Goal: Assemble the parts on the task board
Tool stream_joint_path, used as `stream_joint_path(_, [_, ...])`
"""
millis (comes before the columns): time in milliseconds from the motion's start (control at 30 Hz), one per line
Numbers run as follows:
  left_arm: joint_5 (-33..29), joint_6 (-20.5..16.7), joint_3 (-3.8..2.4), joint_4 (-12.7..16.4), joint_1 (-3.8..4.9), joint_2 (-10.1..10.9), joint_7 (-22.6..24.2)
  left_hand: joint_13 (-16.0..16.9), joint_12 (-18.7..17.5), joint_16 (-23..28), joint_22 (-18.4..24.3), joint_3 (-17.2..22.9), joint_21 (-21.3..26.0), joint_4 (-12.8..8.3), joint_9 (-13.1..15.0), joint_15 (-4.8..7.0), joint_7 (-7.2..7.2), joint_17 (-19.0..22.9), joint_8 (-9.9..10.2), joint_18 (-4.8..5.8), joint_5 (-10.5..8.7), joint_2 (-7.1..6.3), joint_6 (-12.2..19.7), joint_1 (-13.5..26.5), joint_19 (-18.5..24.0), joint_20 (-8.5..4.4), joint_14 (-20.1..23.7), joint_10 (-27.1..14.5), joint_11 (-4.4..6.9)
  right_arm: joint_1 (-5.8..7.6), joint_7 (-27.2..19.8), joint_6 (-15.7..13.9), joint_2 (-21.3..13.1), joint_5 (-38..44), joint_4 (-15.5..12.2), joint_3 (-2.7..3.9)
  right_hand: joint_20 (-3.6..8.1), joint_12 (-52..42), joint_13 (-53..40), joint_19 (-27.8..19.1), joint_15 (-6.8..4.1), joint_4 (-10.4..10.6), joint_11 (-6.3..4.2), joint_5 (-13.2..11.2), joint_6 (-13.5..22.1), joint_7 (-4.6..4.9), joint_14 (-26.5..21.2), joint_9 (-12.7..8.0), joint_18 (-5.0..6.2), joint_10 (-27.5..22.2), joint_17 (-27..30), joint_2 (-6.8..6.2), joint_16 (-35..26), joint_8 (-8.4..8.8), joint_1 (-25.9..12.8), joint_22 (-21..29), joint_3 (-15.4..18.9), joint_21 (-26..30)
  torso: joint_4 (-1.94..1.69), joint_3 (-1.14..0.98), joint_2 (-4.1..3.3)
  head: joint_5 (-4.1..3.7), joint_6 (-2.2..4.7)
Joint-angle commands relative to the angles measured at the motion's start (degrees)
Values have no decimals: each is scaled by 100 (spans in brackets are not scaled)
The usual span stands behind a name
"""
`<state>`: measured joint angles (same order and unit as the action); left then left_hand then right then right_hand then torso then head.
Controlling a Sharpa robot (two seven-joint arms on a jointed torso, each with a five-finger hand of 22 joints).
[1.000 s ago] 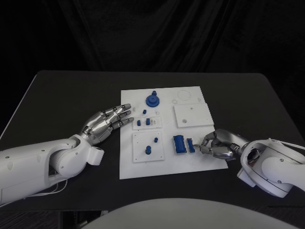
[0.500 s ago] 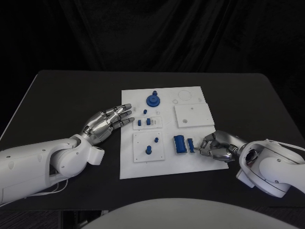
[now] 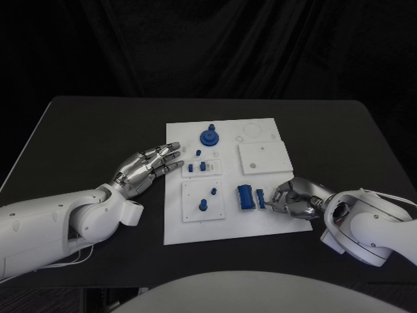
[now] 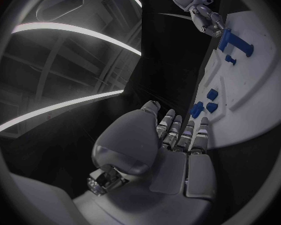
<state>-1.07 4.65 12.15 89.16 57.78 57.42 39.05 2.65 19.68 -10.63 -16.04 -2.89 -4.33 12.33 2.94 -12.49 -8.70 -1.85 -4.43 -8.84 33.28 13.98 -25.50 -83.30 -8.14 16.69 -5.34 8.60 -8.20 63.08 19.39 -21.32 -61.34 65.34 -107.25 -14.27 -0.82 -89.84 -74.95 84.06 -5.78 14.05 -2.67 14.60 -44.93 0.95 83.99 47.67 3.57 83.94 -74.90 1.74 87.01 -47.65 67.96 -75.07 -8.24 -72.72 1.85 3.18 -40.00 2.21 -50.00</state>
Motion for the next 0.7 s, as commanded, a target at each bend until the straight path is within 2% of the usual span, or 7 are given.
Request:
stream_joint_path(33, [9,48,-4,9,-8,-13,322,3,-6,-21,7,39,-29,-11,0,-25,-32,-8,-5,81,30,6,6,-20,-28,8,-9,1,-41,-16,5,63,12,3,15,0,44,-16,-1505,0,-37,-20,-30,-45,-7,-26,499,14,14,606,-1036,15,-6,-32,93,-1005,-10,-19,0,2,-1,4,0])
stream_joint_path(233, [9,50,-4,2,-12,-20,319,3,-6,-21,7,39,-29,-11,0,-25,-32,-8,-5,81,30,6,6,-20,-28,8,-9,1,-41,-16,-35,14,21,3,10,0,58,-16,-1505,4,-49,-97,-43,-189,12,-37,498,41,12,606,-1028,-43,-12,-72,232,-1007,-14,-25,-3,1,-1,4,0])
stream_joint_path(433, [9,52,-4,2,-17,-20,320,3,-6,-21,7,39,-29,-11,0,-25,-32,-8,-5,81,30,6,6,-20,-28,8,-9,1,-41,-16,-182,-206,1,3,-39,0,64,-16,-1505,16,-53,-103,-45,-389,-8,-38,502,64,5,606,-1044,-96,-2,-121,267,-1015,37,-53,-2,0,2,8,0])
stream_joint_path(600, [9,46,-4,4,-22,-9,318,3,-7,-24,6,48,-29,-12,0,-28,-34,-9,-5,84,32,10,3,-20,-30,8,-11,0,-44,-16,-383,-511,-7,3,-113,2,66,-16,-1505,36,-55,-20,-48,-583,-35,-41,501,116,-4,606,-1041,-139,-4,-209,186,-1028,145,-98,5,0,3,11,0])
stream_joint_path(700, [9,46,-4,6,-26,-5,318,3,-7,-24,6,48,-29,-12,0,-28,-34,-9,-5,84,32,10,3,-20,-30,8,-11,0,-44,-16,-481,-667,14,4,-153,4,70,-16,-1505,49,-59,75,-52,-828,-40,-48,504,190,-10,606,-1054,-181,5,-315,93,-1035,278,-127,8,1,5,14,0])
